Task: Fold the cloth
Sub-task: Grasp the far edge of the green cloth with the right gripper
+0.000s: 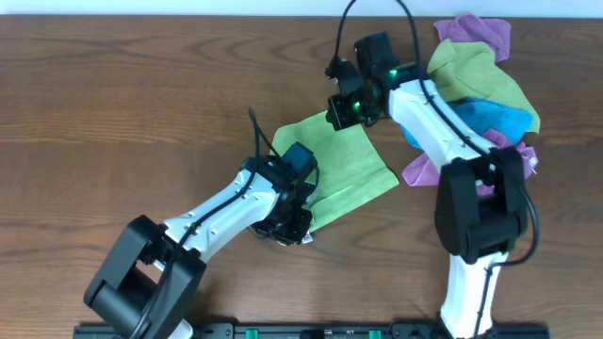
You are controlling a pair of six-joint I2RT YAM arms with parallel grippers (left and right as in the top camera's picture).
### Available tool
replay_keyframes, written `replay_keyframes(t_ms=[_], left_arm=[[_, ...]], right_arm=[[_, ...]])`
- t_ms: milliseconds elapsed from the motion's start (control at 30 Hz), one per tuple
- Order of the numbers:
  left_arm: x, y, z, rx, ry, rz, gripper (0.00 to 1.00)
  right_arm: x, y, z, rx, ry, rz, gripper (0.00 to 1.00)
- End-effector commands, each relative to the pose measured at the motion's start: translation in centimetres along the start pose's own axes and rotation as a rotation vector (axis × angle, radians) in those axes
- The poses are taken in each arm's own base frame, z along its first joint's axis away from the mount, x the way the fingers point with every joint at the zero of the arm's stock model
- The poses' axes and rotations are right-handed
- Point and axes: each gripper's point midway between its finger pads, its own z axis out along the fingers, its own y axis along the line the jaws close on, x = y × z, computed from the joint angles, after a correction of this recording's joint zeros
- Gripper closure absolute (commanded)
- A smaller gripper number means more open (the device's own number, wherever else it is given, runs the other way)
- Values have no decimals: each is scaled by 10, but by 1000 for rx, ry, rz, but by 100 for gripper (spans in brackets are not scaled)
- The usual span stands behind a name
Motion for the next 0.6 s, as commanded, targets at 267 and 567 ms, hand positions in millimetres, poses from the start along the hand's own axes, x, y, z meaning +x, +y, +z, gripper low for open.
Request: replay_keyframes(t_ms=[267, 567], left_arm=[[-5, -1, -6, -5, -28, -10, 94], [0, 2, -6, -21, -8, -18, 94]], right_arm=[[17, -21, 47, 33, 65, -42, 99], [25, -54, 70, 179, 84, 6, 99]])
